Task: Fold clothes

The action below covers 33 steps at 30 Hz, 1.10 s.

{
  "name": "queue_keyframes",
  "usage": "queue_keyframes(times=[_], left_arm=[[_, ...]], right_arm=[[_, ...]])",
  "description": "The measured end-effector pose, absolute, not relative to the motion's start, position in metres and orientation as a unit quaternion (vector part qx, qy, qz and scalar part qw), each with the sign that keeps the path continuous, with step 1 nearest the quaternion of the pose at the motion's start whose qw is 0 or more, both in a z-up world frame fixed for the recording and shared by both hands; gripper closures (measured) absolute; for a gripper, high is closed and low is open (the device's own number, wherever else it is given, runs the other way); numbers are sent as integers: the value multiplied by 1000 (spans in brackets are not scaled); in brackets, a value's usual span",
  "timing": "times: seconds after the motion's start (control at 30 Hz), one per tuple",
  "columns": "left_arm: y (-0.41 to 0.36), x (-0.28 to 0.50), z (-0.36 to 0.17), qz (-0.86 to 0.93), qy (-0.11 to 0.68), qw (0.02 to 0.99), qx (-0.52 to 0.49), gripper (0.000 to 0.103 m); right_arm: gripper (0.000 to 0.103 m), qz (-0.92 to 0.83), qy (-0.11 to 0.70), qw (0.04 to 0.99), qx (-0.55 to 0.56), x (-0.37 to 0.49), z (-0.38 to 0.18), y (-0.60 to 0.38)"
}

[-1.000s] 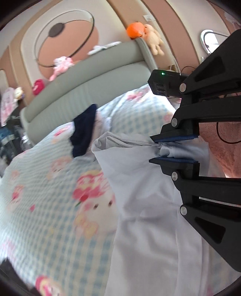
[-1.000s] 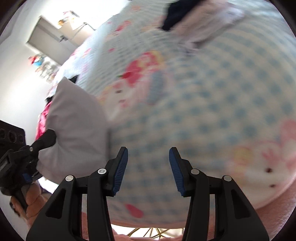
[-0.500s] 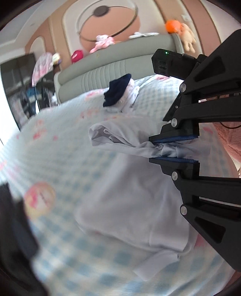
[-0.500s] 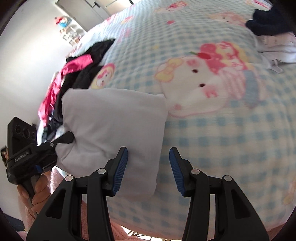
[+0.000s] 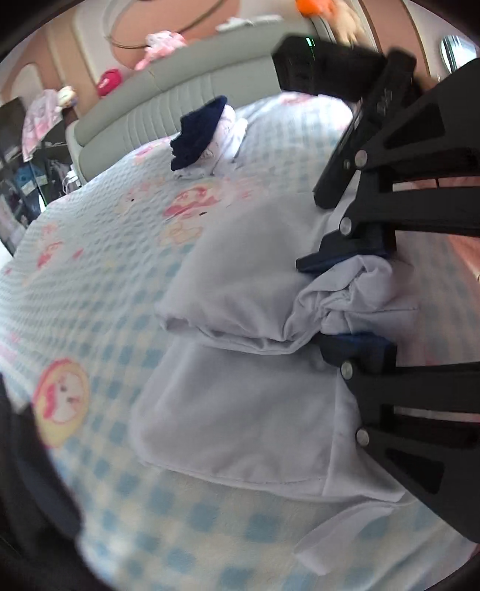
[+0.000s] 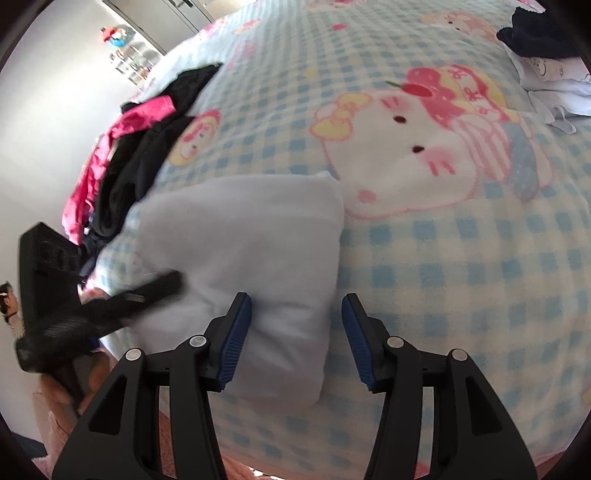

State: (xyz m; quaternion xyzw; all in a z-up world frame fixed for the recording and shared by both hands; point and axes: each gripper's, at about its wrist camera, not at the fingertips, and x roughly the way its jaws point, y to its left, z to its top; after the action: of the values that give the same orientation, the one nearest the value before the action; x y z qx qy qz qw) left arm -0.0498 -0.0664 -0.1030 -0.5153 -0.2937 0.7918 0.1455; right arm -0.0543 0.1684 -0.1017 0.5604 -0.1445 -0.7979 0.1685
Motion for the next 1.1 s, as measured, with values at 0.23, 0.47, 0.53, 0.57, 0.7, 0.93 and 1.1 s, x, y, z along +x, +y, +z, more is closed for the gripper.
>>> queue_keyframes(times=[0.23, 0.47, 0.53, 0.57, 0.7, 0.93, 1.1], left_arm=[[-92, -37, -51, 832, -284, 130, -459, 83], [-146, -33, -66, 823, -285, 105, -480, 83], [-154, -33, -83, 811, -300, 95, -494, 82], [-155, -33, -92, 806, -305, 94, -499, 78], [-154, -30, -121, 792, -316, 84, -516, 75], [-163, -16, -101, 826, -302, 81, -470, 42], [-144, -25, -122, 804, -292, 109, -507, 43]], right_arm=[[51, -829, -132, 177, 513, -53, -64, 167], [51, -825, -95, 196, 522, -60, -67, 142], [51, -822, -88, 197, 527, -62, -74, 135], [51, -821, -83, 198, 529, -63, -78, 131], [49, -804, -50, 161, 570, -65, -115, 130], [46, -797, -117, 206, 555, -57, -108, 158], [30, -775, -126, 245, 569, -60, -121, 137]])
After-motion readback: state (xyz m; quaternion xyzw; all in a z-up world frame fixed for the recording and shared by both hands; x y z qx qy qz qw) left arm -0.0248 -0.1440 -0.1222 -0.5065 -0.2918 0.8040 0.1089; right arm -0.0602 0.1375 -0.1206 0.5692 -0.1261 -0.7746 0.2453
